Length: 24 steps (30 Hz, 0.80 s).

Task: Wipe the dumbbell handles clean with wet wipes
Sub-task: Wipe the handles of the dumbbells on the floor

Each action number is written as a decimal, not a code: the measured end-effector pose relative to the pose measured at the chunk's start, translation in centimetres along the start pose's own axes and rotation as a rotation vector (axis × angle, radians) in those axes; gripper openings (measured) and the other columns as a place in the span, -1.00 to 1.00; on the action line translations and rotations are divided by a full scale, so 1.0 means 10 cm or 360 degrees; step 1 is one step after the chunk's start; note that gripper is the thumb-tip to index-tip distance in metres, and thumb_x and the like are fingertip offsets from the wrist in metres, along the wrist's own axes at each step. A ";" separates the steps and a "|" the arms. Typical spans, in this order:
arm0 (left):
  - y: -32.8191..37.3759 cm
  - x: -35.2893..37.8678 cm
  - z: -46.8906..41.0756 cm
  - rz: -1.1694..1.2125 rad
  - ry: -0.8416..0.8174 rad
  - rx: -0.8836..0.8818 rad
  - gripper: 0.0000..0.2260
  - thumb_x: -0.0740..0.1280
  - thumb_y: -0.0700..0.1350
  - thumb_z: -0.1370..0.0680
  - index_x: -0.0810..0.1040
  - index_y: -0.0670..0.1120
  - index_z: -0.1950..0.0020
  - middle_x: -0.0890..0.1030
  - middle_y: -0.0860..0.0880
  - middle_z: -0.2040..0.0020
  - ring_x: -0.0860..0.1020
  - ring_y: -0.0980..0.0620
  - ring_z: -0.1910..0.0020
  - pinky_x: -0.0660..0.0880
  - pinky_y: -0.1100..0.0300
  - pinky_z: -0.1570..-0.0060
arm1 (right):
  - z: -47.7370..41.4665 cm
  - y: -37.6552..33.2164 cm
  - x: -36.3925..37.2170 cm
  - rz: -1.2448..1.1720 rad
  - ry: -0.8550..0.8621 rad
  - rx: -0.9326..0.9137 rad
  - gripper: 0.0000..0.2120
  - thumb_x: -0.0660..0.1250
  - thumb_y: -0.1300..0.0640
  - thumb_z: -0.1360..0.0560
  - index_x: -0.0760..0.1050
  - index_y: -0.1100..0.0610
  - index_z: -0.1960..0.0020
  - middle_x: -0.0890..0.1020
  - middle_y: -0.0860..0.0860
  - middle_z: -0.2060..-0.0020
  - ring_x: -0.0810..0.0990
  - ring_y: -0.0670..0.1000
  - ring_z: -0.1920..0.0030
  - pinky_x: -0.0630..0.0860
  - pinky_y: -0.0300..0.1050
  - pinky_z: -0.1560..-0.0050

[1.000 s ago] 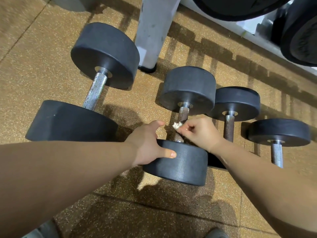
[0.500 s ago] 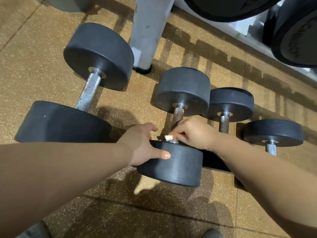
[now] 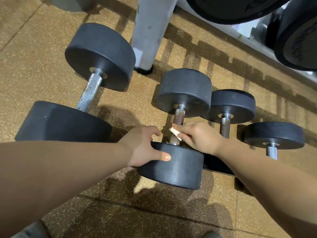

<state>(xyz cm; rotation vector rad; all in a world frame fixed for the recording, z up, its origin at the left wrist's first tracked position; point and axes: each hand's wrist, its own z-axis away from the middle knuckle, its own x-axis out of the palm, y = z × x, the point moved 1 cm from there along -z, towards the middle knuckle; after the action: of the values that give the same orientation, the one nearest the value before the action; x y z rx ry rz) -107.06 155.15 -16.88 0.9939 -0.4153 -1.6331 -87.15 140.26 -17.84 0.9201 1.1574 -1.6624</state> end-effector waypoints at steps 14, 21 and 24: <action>-0.02 0.03 0.00 0.0051 0.0029 0.0007 -0.35 0.60 0.21 -0.32 0.49 0.11 -0.35 0.49 0.01 -0.17 0.52 -0.01 -0.12 0.50 0.03 -0.21 | -0.07 -0.12 0.03 -0.0104 0.0130 0.0096 -0.75 0.39 0.11 -0.54 0.66 0.13 -0.19 0.64 0.04 0.17 0.63 0.10 0.18 0.59 -0.04 0.14; -0.01 0.02 0.00 0.0039 0.0020 -0.0022 -0.34 0.60 0.22 -0.32 0.49 0.12 -0.36 0.49 0.02 -0.19 0.52 -0.04 -0.13 0.54 -0.02 -0.17 | -0.43 0.13 -0.07 0.0072 0.0495 0.0292 -0.83 0.36 0.14 -0.55 0.71 0.12 -0.05 0.66 0.11 0.20 0.65 0.20 0.16 0.60 0.03 0.13; 0.00 0.01 0.01 0.0028 0.0006 -0.0014 -0.34 0.59 0.21 -0.33 0.48 0.11 -0.36 0.47 0.02 -0.17 0.52 -0.04 -0.11 0.55 -0.03 -0.15 | -0.29 0.08 -0.02 -0.0132 0.0470 0.0288 -0.84 0.42 0.20 -0.51 0.72 0.09 -0.06 0.70 0.03 0.15 0.66 0.03 0.15 0.60 -0.12 0.04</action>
<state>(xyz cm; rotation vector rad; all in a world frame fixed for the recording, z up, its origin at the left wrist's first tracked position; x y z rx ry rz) -107.08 155.04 -16.84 0.9842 -0.4130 -1.6158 -86.08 142.98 -18.70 1.2811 1.2681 -1.7608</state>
